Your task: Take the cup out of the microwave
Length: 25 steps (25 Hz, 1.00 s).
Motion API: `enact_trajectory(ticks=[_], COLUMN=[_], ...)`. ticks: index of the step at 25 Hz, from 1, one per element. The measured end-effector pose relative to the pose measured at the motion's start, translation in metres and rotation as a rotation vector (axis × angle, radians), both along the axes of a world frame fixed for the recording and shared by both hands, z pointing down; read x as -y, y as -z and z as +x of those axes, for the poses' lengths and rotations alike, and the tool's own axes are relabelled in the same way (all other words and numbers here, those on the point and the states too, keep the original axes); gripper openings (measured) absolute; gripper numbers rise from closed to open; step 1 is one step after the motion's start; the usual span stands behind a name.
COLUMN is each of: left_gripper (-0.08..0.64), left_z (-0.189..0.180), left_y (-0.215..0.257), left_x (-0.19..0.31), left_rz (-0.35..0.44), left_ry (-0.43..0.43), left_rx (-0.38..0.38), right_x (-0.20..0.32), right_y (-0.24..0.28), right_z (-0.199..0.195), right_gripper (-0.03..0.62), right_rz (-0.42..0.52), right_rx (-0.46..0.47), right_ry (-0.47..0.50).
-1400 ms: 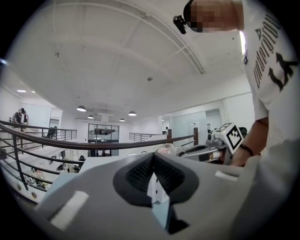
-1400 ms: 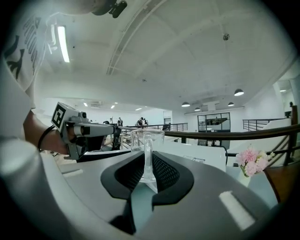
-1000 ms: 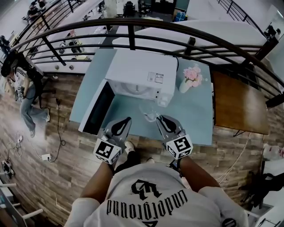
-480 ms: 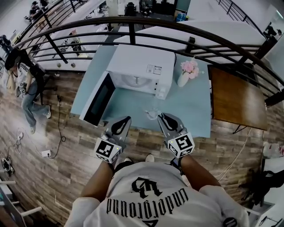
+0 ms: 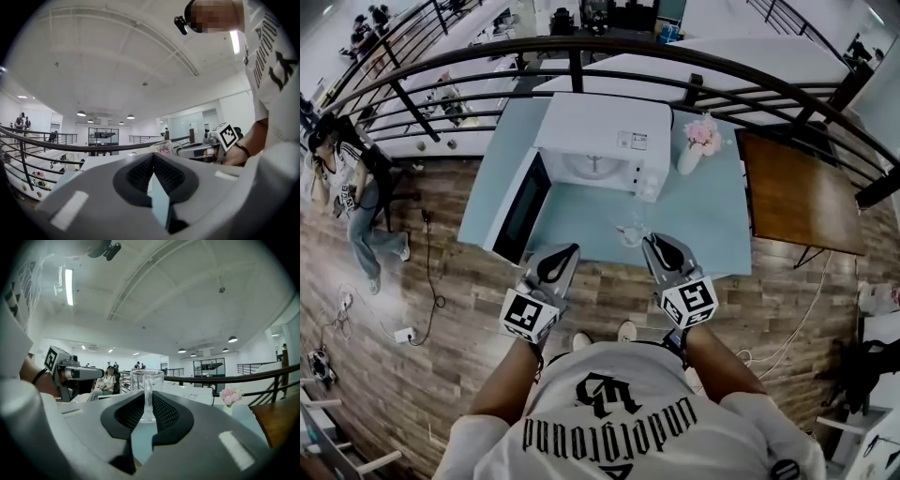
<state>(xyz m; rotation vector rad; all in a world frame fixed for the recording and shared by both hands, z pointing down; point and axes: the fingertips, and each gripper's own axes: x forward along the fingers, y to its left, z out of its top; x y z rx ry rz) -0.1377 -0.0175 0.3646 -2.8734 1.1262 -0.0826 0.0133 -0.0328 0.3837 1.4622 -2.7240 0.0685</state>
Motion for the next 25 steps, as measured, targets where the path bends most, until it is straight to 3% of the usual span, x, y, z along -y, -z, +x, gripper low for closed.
enact_trajectory(ticks=[13,25], left_gripper=[0.049,0.049], left_z=[-0.048,-0.064], left_y=[0.002,0.002], left_x=[-0.019,-0.035], left_rz=[0.006,0.02], left_ry=[-0.062,-0.094], left_rx=[-0.006,-0.001], right_x=[-0.023,-0.042], right_y=[0.011,0.01], right_z=[-0.036,-0.054], right_gripper=[0.051,0.051], right_rz=[0.019,0.03], right_rx=[0.001,-0.013], right_ry=[-0.089,-0.118])
